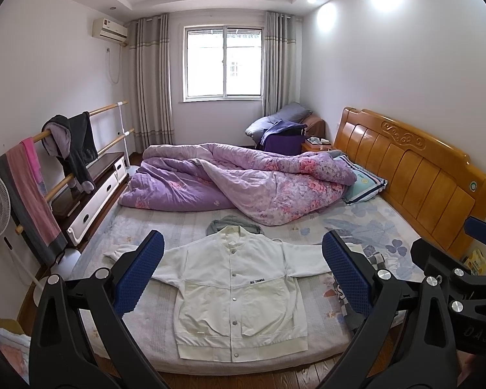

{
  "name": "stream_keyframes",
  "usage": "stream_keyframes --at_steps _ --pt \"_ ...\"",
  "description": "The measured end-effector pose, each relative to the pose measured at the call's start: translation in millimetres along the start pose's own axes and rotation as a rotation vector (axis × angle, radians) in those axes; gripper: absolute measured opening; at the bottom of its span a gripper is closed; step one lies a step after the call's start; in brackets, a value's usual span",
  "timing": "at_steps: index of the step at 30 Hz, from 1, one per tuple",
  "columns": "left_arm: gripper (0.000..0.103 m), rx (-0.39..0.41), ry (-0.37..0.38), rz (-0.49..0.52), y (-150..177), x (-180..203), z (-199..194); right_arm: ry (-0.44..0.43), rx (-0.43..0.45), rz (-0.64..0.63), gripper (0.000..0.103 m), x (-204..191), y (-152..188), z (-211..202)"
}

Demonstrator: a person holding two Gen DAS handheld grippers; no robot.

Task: Fold large clothes

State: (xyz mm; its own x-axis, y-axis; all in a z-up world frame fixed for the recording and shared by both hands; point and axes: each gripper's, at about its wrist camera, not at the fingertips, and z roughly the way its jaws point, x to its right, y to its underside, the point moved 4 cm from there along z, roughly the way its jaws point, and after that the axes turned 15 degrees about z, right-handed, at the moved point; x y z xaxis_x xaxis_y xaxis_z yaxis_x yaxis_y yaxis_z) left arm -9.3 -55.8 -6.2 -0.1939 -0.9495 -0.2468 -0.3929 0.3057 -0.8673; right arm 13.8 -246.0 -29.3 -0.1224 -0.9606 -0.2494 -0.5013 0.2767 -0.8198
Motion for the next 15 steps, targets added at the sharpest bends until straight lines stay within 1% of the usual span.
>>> stream_keyframes --at_steps 15 --pt "0.098 -0.008 -0.008 -0.005 0.1 -5.5 2.1 -0.001 -0.001 -0.002 0.095 -2.4 -0.8 4.8"
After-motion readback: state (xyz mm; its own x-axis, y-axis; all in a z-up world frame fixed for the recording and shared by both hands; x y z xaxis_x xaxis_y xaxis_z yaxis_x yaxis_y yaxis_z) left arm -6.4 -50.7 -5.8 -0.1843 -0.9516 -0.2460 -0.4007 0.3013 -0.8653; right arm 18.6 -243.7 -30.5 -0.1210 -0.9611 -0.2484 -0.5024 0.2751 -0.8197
